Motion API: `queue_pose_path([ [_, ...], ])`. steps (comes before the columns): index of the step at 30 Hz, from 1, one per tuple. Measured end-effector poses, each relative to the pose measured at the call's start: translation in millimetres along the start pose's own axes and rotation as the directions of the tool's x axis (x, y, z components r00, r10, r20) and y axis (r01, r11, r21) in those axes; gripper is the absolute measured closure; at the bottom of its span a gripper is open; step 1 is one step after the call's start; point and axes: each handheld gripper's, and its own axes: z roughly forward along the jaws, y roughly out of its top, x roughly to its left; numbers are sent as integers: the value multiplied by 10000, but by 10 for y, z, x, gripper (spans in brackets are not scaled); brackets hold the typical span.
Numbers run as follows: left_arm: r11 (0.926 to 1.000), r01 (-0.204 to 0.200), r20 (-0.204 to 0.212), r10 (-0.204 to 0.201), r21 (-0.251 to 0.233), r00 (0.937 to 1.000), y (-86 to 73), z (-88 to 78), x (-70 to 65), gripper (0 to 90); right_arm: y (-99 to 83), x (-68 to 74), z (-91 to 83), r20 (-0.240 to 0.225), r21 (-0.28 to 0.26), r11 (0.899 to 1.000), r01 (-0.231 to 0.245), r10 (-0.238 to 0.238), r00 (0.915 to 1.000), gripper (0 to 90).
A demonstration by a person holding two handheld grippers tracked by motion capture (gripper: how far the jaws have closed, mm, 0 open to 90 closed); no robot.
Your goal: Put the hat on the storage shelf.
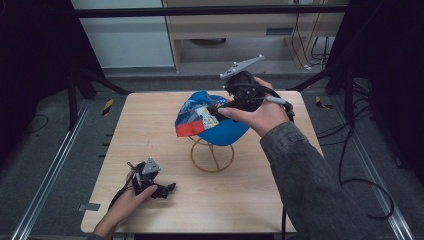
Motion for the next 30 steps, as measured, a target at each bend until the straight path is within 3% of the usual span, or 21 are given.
queue_pose_path([
  [10, 10000, -2, -13, 2, -20, 10000, -1, 0, -2, 0, -213, -51, -262, 166, -303, 9995, -110, 115, 9998, 92],
  [30, 10000, -9, 35, 9, 1, 10000, -1, 0, -1, 0, -741, -100, -512, 464, -582, 9959, -687, 715, 9964, 75],
])
